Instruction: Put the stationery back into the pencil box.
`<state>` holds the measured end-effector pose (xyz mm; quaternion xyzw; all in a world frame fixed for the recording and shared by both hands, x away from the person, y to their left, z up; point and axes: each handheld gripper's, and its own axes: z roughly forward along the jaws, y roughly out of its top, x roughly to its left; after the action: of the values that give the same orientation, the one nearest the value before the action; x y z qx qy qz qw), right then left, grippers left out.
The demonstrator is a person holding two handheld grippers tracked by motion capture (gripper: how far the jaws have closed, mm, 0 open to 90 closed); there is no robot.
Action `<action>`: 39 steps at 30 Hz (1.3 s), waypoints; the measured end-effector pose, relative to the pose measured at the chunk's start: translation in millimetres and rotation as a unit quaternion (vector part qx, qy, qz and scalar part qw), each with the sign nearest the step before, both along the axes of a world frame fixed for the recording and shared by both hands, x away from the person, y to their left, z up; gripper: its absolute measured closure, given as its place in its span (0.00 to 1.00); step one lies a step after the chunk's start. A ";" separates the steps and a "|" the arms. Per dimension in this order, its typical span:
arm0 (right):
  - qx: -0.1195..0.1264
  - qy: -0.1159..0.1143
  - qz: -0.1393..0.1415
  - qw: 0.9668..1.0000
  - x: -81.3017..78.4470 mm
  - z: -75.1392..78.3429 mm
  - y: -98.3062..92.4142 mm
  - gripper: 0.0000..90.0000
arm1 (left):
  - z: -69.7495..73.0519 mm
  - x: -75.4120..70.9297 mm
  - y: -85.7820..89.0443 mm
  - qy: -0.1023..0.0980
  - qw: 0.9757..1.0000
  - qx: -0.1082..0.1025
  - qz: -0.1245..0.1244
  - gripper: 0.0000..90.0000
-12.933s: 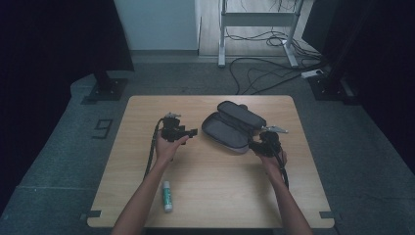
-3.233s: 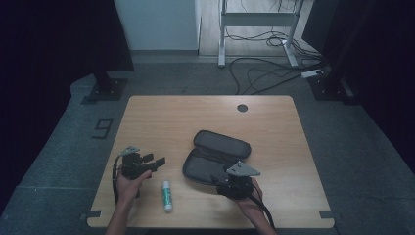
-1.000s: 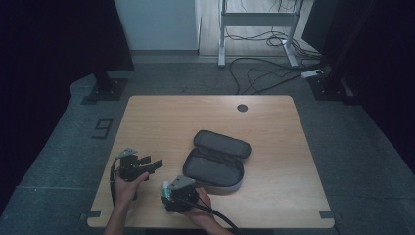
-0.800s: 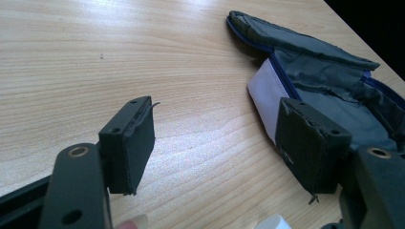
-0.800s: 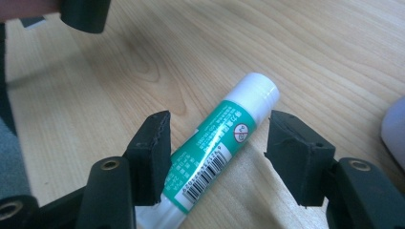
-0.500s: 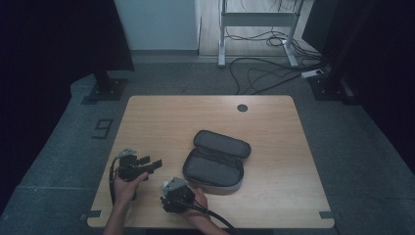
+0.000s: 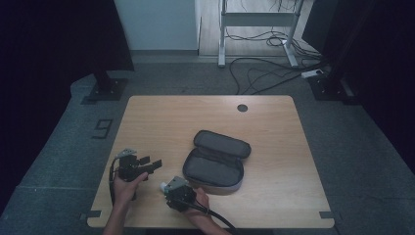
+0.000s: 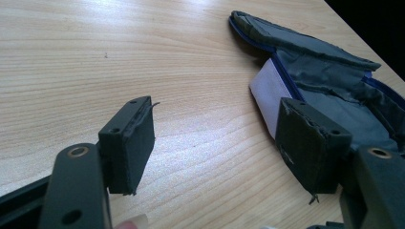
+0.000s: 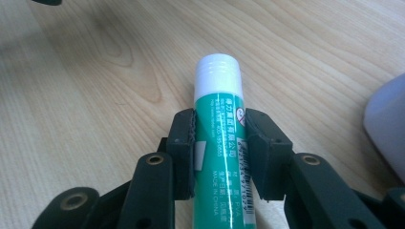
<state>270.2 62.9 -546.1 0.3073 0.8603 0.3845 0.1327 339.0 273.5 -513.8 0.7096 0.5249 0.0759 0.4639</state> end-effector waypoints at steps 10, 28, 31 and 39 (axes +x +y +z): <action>0.026 -0.006 0.005 1.000 -1.9 16.2 -14.7 0.72 | -0.5 0.1 2.5 0.002 1.000 -0.003 0.003 0.33; 0.078 -0.027 -0.030 0.996 9.4 53.8 -61.4 0.72 | -3.5 0.0 1.7 0.006 1.000 -0.002 0.003 0.33; 0.090 -0.030 -0.047 0.994 17.8 62.2 -77.5 0.72 | -4.4 0.1 0.9 0.008 1.000 0.000 0.003 0.33; 0.087 -0.033 -0.075 0.993 32.6 69.6 -101.5 0.72 | -7.1 0.9 -1.3 0.013 1.000 0.003 0.000 0.33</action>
<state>302.9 -38.6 -476.5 0.3687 0.7931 0.4570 0.1622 339.9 272.1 -520.9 0.7119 0.5305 0.0685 0.4550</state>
